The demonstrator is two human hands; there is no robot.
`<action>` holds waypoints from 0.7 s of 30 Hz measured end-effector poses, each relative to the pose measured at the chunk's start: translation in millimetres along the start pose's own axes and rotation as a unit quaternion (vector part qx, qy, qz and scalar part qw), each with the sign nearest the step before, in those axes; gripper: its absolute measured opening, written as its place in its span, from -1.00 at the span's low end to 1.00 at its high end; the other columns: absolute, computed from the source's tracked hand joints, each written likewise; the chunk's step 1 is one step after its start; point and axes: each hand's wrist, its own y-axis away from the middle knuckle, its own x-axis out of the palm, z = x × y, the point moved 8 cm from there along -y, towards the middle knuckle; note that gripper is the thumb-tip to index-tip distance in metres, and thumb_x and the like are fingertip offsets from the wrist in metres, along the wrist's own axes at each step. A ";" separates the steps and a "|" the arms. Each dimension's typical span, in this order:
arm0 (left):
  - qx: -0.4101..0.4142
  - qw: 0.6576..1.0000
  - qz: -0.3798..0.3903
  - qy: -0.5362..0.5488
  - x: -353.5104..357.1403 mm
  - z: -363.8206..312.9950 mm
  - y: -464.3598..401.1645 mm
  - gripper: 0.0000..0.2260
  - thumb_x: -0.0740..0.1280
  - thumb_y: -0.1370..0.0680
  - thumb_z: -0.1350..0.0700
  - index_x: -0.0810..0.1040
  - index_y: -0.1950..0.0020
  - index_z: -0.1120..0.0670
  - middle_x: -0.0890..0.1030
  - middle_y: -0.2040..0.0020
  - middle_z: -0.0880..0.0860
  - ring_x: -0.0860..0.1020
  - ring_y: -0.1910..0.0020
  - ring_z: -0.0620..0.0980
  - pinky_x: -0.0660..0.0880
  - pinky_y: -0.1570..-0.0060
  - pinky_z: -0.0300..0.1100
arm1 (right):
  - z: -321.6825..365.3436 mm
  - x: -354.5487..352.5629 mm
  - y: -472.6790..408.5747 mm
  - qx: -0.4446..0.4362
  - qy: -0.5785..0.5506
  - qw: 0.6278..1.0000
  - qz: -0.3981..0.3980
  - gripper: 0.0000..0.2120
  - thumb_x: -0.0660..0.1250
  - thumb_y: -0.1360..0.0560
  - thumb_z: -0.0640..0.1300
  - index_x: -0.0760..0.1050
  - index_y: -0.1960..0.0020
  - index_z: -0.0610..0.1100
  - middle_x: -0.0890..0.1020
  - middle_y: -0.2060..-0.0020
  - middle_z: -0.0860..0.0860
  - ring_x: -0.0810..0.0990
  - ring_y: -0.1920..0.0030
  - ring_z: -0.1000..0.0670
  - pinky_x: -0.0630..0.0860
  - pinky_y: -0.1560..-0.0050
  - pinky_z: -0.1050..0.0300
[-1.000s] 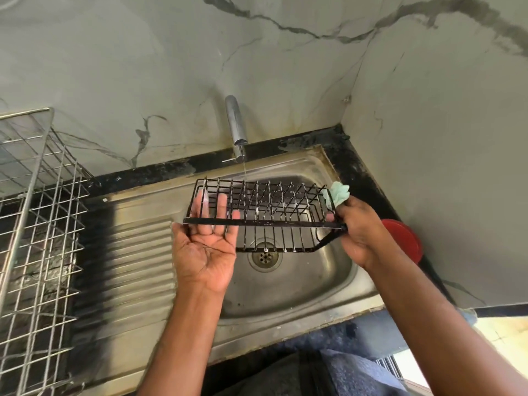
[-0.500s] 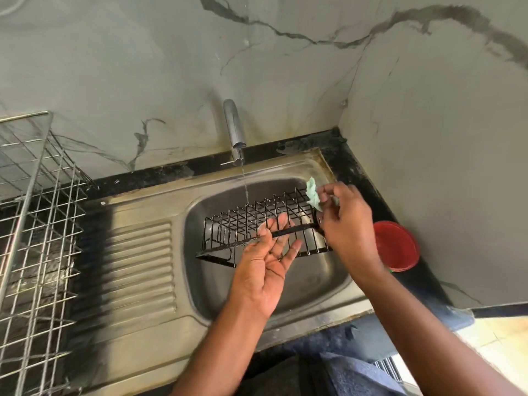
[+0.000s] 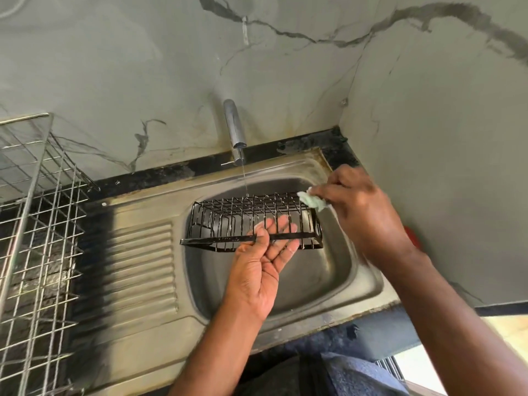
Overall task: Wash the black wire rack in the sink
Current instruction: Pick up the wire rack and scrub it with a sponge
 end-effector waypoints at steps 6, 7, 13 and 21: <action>-0.013 0.997 0.014 0.073 4.1 -0.4 -1.0 -0.79 0.23 -0.56 0.21 0.59 -0.10 0.26 0.73 -0.01 0.21 0.73 0.02 0.10 0.68 0.06 0.00 | 10.3 12.9 -5.5 -0.018 -0.042 0.998 -0.038 -0.71 0.23 -0.58 -0.24 0.69 -0.16 -0.15 0.56 0.09 -0.05 0.52 0.04 -0.05 0.52 0.12 0.05; -0.018 0.995 0.019 0.096 3.7 -2.1 -0.5 -0.78 0.26 -0.54 0.20 0.60 -0.10 0.26 0.73 -0.01 0.20 0.73 0.02 0.11 0.68 0.07 -0.01 | 1.8 11.4 -2.5 -0.003 -0.042 0.997 -0.061 -0.74 0.27 -0.58 -0.26 0.70 -0.13 -0.14 0.58 0.10 -0.04 0.53 0.06 -0.04 0.54 0.13 0.01; -0.034 0.975 0.044 0.214 -10.1 -9.5 -2.3 -0.42 0.68 0.04 0.45 0.69 0.04 0.35 0.72 0.03 0.27 0.74 0.10 0.13 0.67 0.29 -0.06 | -32.0 12.5 13.0 0.094 -0.022 0.990 -0.104 -0.80 0.42 -0.52 -0.28 0.72 -0.08 -0.12 0.63 0.10 0.00 0.61 0.10 -0.05 0.61 0.25 -0.04; -0.038 0.974 0.043 0.218 -16.5 -8.1 -8.3 -0.41 0.69 0.11 0.45 0.69 0.11 0.33 0.73 0.15 0.23 0.74 0.23 0.06 0.65 0.41 -0.11 | 9.1 7.6 8.1 -0.061 0.012 0.992 -0.111 -0.76 0.30 -0.61 -0.25 0.71 -0.15 -0.12 0.64 0.09 -0.07 0.52 0.15 -0.06 0.44 0.21 0.04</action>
